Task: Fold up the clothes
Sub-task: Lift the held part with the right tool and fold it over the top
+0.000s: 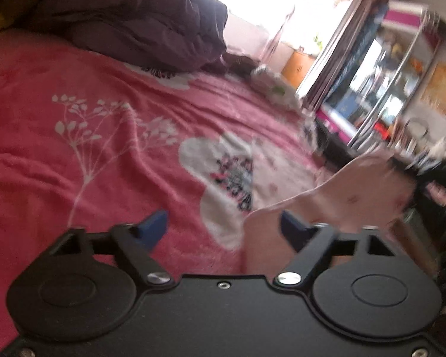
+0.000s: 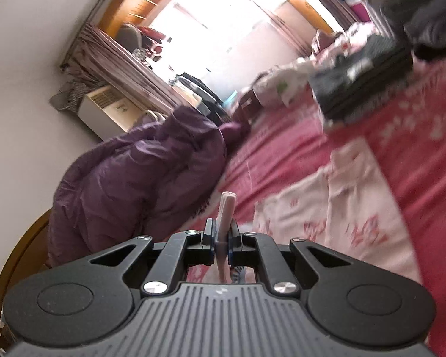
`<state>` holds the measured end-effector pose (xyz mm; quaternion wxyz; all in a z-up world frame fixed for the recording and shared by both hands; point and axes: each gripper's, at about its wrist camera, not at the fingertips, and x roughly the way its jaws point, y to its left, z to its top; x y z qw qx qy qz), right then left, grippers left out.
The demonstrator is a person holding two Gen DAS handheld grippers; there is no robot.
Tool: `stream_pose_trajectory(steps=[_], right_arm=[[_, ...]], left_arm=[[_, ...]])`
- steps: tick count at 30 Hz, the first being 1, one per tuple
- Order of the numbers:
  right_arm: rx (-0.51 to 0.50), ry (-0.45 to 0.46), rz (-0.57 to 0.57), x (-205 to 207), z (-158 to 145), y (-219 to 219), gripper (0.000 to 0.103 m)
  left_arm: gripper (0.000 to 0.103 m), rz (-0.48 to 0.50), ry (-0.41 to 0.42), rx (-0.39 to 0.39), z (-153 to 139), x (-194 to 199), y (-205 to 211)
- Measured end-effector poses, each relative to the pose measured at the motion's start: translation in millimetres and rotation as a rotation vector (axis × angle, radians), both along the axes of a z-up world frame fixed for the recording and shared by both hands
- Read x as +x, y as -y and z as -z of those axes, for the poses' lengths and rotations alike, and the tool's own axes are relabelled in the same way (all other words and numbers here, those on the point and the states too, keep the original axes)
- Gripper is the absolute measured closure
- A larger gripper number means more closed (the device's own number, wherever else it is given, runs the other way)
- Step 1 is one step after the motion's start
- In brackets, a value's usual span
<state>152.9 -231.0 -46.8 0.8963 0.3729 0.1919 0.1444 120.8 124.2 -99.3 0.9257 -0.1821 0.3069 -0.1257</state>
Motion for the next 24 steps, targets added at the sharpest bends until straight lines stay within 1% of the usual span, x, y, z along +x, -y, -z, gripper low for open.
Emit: stream_pose_trajectory(steps=[3,12,20,24], right_arm=[[-0.001,0.015,0.01,-10,-6,13,0.093],[0.009,0.032,0.048,-43,-7,56,0.093],[0.031,0.051,0.066,-80,-3,90,0.093],[0.069,0.042,0.091,-100,5,105,0.093]], left_arm=[[0.031,0.027,-0.003,0.083,6,0,16],[0.033,0.112,-0.002,0.248,18,-1,57],[0.033,0.158,0.002,0.317,25,2,78],[0.033,0.174,0.004,0.335,27,2,85]])
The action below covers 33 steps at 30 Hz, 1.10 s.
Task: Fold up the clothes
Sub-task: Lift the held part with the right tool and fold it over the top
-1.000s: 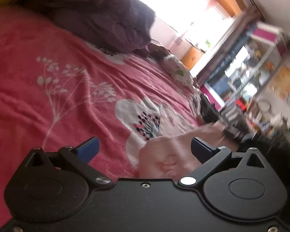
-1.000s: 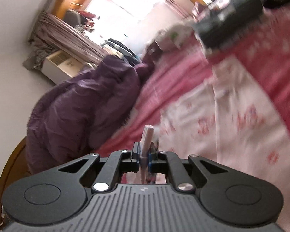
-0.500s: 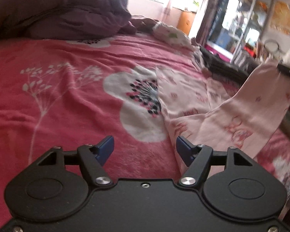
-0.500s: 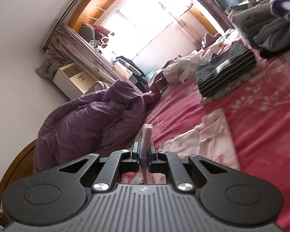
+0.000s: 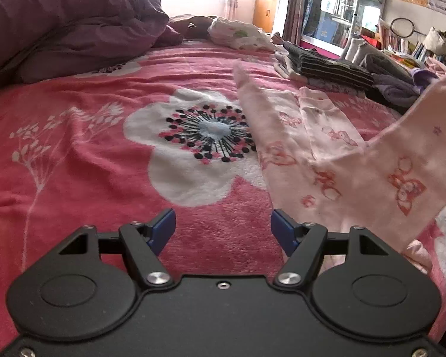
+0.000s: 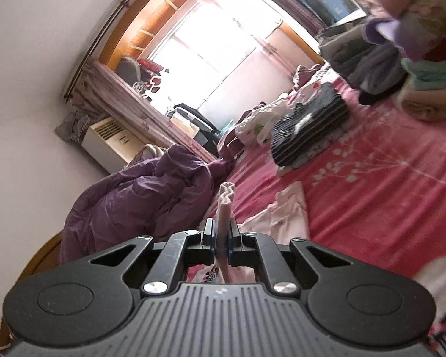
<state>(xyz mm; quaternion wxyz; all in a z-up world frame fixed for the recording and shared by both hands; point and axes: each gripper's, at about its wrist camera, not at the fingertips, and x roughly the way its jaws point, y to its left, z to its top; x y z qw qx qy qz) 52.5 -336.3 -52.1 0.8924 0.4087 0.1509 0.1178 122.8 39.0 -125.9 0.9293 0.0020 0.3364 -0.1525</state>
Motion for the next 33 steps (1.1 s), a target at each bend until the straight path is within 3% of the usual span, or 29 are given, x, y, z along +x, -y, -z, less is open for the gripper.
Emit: stream_pose_trajectory(steps=[10,15,16,17,18,21,24,28,31,33], right_arm=[[0.033,-0.097,0.076,-25,53,30,0.093],[0.041,-0.142,0.1,-23,77,38,0.093],[0.041,-0.145,0.102,-22,79,39,0.093],[0.041,-0.149,0.104,-21,81,41,0.093],[0.041,-0.151,0.107,-20,82,42,0.093],[0.046,-0.156,0.11,-17,83,45,0.093],[0.05,-0.162,0.116,-14,81,47,0.093],[0.027,-0.165,0.116,-6,70,45,0.093],[0.012,-0.153,0.101,3,56,40,0.093],[0.002,-0.153,0.093,13,46,36,0.093]], left_arm=[[0.033,0.014,0.039,0.04,-4,-3,8],[0.045,0.044,0.077,0.052,-13,-6,13],[0.05,0.057,0.08,0.06,-13,-7,15],[0.063,0.079,0.08,0.067,-12,-7,19],[0.07,0.102,0.081,0.075,-11,-7,23],[0.076,0.201,0.087,0.097,-8,-13,39],[0.076,0.312,0.077,0.114,-3,-19,56],[0.076,0.425,-0.008,0.182,12,-21,75],[0.076,0.448,-0.026,0.163,6,-18,72],[0.076,0.442,-0.026,0.088,-3,-14,63]])
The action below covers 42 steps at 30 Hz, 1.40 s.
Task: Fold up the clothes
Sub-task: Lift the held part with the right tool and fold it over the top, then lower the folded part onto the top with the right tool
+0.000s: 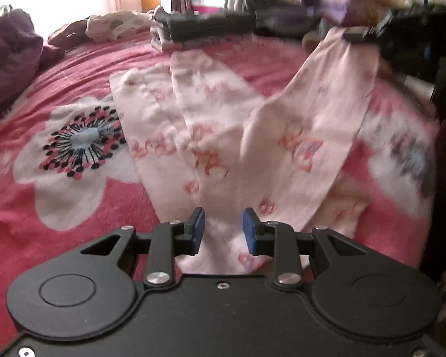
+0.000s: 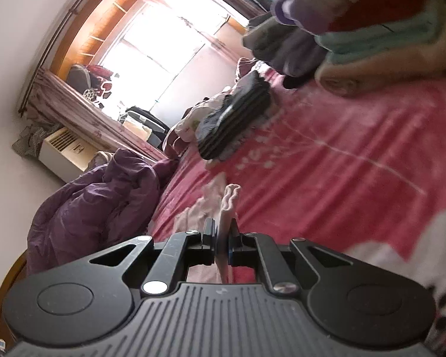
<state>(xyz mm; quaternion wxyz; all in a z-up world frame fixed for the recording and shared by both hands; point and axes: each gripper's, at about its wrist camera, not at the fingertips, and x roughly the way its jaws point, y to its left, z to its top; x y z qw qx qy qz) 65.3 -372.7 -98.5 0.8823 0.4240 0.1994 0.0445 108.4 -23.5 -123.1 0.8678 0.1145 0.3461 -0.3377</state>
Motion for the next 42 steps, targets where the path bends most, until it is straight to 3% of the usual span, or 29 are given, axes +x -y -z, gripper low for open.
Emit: stream_pose_trajectory(steps=[6,7,9,13,17,26,36,39,41,42], right_arm=[[0.007,-0.032,-0.029,42,-29,-15,0.093],[0.002,-0.038,-0.038,51,-33,-20,0.093],[-0.016,-0.045,-0.055,65,-40,-30,0.093],[-0.047,-0.073,-0.082,93,-46,-50,0.093],[-0.063,-0.105,-0.106,119,-44,-70,0.093],[-0.145,-0.106,-0.162,163,-49,-113,0.093],[-0.261,-0.174,-0.212,218,-34,-147,0.093],[-0.301,-0.18,-0.25,234,-29,-157,0.084],[-0.36,-0.159,-0.235,236,-33,-159,0.06],[-0.359,-0.137,-0.225,234,-35,-155,0.059]], left_arm=[[0.075,-0.168,-0.035,-0.251,-22,22,-35],[0.072,-0.205,-0.052,-0.29,-23,27,-42],[0.048,-0.288,-0.084,-0.366,-23,37,-57],[0.041,-0.398,-0.153,-0.518,-21,52,-82],[0.038,-0.435,-0.172,-0.618,-24,55,-95],[0.037,-0.404,-0.193,-0.652,-23,63,-98],[0.037,-0.429,-0.216,-0.654,-17,71,-109],[0.037,-0.424,-0.219,-0.636,-15,72,-107],[0.037,-0.419,-0.215,-0.622,-16,71,-105],[0.037,-0.414,-0.213,-0.614,-16,71,-104]])
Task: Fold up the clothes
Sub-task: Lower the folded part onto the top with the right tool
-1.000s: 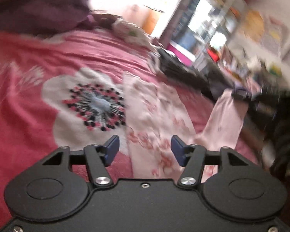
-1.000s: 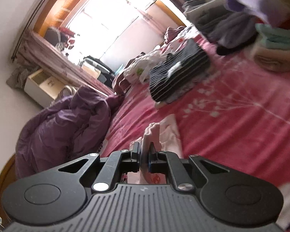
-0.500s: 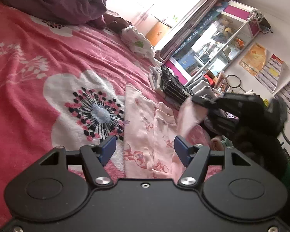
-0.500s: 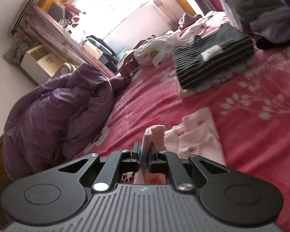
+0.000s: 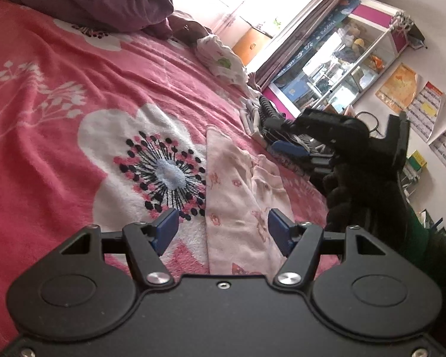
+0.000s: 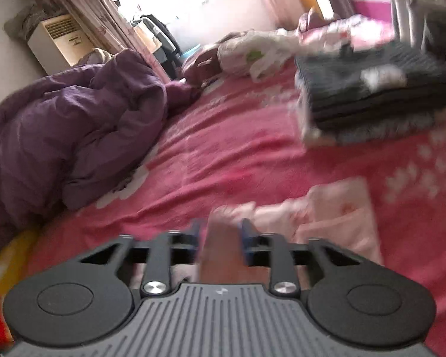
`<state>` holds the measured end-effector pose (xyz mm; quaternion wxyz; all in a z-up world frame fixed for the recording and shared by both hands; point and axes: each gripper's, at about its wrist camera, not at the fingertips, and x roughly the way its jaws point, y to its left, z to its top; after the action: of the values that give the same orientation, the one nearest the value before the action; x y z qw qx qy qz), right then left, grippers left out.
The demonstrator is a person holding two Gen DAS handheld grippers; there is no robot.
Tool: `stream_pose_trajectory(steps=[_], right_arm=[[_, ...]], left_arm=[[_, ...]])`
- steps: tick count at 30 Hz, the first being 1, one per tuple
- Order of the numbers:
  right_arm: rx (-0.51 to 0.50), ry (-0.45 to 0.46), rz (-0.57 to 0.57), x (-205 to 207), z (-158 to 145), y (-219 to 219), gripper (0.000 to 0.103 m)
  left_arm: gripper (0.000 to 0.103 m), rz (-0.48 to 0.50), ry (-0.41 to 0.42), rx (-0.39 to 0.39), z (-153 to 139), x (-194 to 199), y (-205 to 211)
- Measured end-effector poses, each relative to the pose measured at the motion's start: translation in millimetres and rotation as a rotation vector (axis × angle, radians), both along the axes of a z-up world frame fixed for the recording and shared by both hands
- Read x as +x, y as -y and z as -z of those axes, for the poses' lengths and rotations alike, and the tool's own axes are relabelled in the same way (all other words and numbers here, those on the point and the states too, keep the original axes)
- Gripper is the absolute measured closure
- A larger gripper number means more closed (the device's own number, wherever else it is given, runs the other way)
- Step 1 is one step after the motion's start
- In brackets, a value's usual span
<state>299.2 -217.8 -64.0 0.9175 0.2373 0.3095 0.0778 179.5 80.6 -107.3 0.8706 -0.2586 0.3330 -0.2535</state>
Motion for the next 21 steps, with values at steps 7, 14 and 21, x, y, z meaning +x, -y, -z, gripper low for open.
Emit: stream_pose_trajectory(steps=[7,14,21], right_arm=[[-0.005,-0.04,-0.05,-7,25,18,0.057],[-0.069,-0.039,-0.111,-6,47,7,0.061],[-0.083,-0.015,-0.161,-6,53,4,0.094]], left_arm=[[0.037,0.068,0.004,0.133,2,-3,20],[0.037,0.133,-0.013,0.257,13,-3,41],[0.037,0.15,-0.034,0.293,19,-1,46]])
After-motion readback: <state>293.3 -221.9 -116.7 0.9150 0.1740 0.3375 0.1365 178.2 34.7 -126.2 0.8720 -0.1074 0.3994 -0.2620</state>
